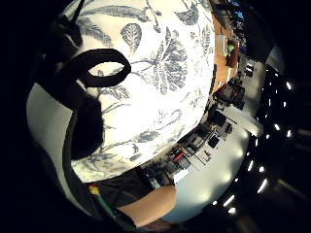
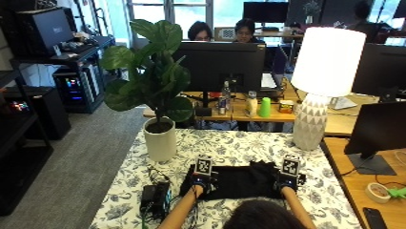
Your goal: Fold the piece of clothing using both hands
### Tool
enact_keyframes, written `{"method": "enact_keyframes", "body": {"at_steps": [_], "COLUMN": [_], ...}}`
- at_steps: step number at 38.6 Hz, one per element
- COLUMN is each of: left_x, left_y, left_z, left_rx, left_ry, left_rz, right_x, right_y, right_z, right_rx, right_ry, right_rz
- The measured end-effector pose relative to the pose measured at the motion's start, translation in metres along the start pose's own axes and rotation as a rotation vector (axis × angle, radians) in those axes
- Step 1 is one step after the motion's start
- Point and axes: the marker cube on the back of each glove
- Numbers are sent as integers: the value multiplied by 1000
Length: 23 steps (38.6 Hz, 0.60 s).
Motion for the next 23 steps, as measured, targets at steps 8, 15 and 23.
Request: {"method": "enact_keyframes", "body": {"at_steps": [8,15,23], "left_x": [2,2,3], "left_y": [1,4,2], "left_z": [3,4,1], "left_rx": [-32,-78,-51], "left_ry": [21,30,23], "left_rz": [-8,35,43], "right_x": [-11,-25,-37], "right_y": [5,15,0], "right_z": [2,12,0], "right_rx": [67,83,163], "right_ry": [-62,-158,-273], "right_rz": [-15,-146,-298]}}
